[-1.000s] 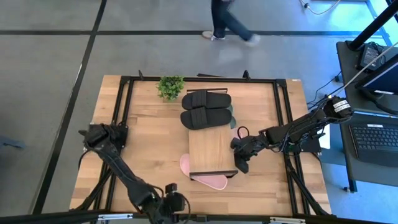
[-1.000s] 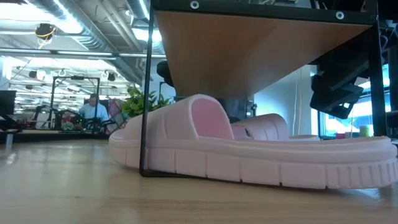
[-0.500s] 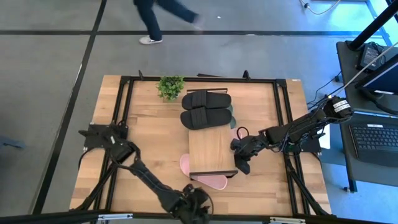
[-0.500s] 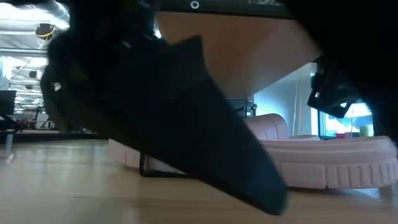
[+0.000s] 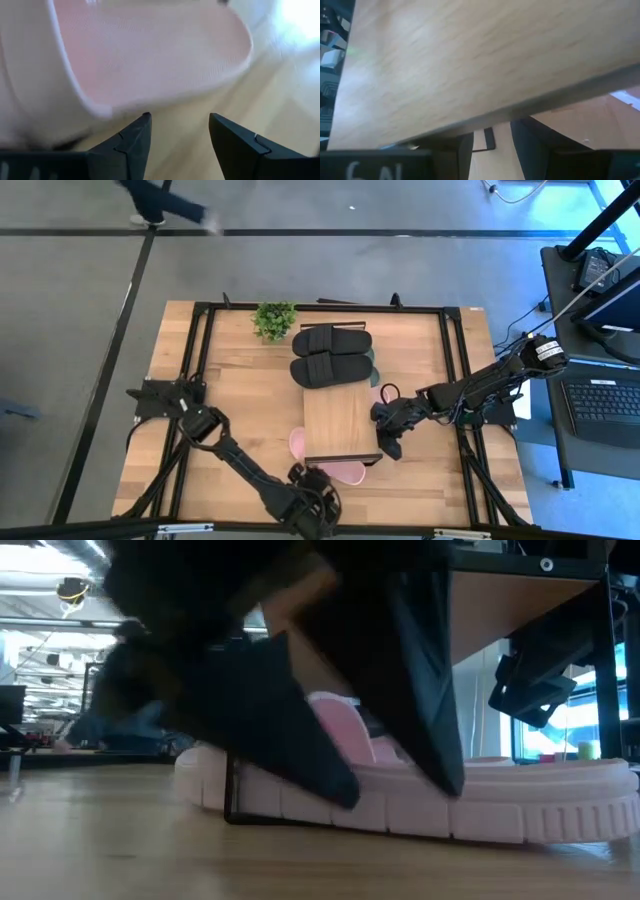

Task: Pick and place slides into the shelf
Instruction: Put the pink slide under the shelf

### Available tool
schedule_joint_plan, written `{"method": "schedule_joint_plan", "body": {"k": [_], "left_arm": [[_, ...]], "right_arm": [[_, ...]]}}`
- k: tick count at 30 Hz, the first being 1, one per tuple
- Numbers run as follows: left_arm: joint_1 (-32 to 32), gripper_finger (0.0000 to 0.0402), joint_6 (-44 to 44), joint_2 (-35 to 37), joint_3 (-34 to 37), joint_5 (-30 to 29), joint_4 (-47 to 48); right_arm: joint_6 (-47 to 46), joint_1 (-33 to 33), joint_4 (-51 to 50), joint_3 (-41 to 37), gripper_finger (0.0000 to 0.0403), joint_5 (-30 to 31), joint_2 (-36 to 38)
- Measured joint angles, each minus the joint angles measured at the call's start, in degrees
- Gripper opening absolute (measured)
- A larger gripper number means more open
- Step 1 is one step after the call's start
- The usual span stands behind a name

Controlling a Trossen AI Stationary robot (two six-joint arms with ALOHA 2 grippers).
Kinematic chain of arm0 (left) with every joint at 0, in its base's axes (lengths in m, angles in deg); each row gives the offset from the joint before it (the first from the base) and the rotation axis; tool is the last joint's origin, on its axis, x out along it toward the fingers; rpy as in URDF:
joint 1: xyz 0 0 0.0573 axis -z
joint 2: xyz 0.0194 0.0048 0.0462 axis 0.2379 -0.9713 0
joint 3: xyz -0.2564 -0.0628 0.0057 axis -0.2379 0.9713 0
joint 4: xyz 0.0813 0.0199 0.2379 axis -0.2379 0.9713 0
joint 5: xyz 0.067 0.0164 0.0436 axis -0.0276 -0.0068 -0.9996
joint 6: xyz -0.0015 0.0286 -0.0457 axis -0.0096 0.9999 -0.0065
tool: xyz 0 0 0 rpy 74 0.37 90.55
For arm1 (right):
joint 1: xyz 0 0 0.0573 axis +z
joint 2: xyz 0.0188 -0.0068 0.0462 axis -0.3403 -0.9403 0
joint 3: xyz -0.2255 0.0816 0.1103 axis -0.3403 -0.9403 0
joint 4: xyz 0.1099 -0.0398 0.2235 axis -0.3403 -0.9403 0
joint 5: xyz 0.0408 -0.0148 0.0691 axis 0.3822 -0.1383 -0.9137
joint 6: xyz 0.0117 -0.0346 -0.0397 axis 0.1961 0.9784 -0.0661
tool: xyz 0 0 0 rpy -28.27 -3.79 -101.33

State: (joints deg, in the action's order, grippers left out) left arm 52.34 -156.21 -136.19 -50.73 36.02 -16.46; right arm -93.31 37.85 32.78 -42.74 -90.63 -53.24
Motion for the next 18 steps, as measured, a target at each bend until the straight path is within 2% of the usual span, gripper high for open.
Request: {"method": "schedule_joint_plan", "body": {"k": [9,18], "left_arm": [[-3.2,0.0189,-0.5,0.0,0.0,-1.3,3.8],[-4.0,0.0189,-6.2,0.1,0.0,-2.3,6.0]], "right_arm": [[0.0,0.0,-0.1,0.0,0.013,0.6,0.0],[-0.1,0.0,0.7,0.0,0.013,1.4,0.0]]}}
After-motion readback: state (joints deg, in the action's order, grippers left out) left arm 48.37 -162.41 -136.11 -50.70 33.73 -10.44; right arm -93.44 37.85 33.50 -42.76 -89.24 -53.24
